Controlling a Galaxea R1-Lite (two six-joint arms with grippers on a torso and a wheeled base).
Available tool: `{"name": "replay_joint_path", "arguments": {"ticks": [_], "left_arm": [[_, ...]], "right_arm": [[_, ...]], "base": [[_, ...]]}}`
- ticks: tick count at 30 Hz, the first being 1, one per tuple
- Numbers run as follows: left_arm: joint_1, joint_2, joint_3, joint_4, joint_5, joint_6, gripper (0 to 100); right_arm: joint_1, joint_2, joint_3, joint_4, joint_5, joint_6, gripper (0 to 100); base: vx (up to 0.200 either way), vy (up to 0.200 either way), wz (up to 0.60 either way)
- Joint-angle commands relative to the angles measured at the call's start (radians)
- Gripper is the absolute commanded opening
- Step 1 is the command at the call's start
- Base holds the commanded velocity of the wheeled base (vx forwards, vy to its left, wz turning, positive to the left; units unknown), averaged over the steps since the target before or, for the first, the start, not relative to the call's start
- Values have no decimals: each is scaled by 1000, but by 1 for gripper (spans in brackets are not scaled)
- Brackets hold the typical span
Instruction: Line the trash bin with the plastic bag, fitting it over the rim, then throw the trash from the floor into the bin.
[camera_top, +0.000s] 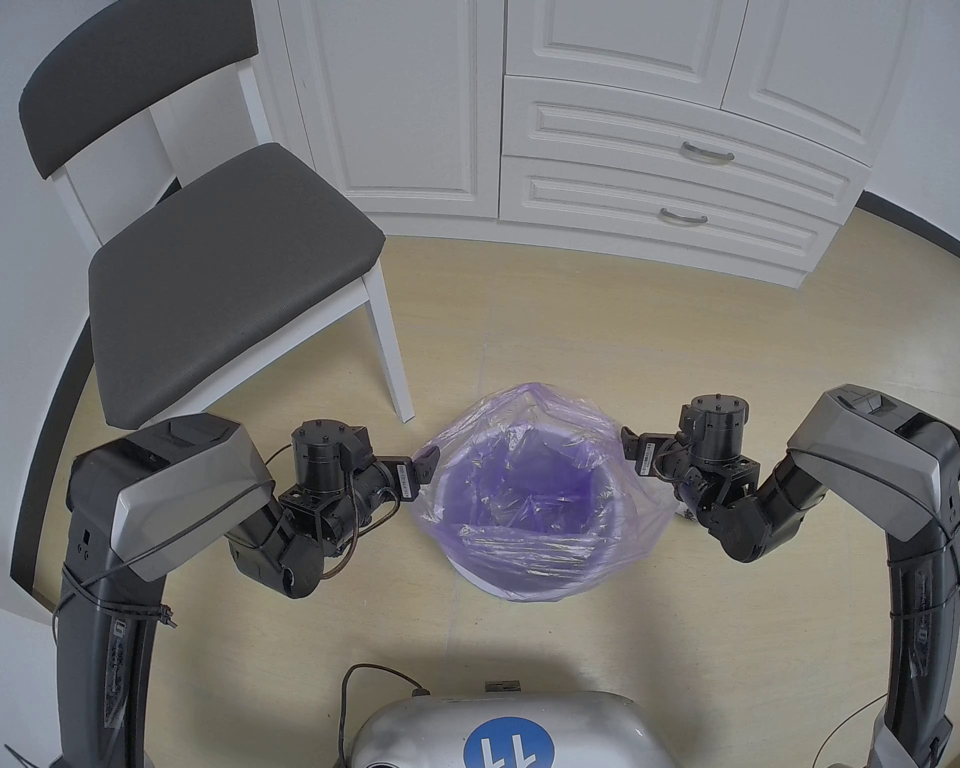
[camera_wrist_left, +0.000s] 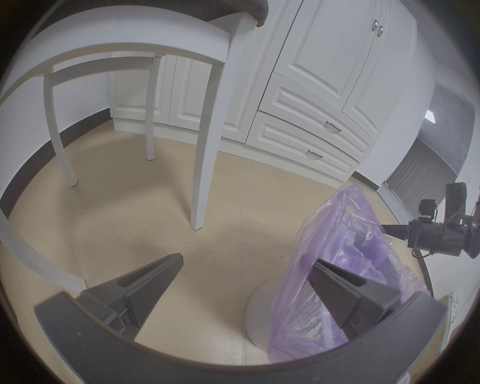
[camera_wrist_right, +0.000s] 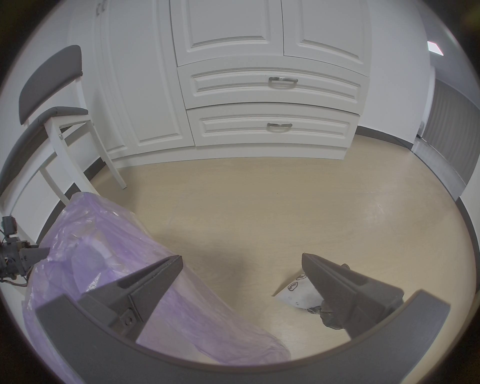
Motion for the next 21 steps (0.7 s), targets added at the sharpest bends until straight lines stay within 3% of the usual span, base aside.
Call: {"name": "replay_joint_path", "arguments": {"ticks": [1, 21], "left_arm": [[2, 23, -14, 1, 7, 0, 100], [20, 33, -17, 150, 18, 5, 100]], "right_arm": [[-9, 29, -15, 0, 0, 1, 100], [-11, 58, -16, 20, 11, 15, 100]], "base": [[0, 0, 0], [0, 0, 0]]}}
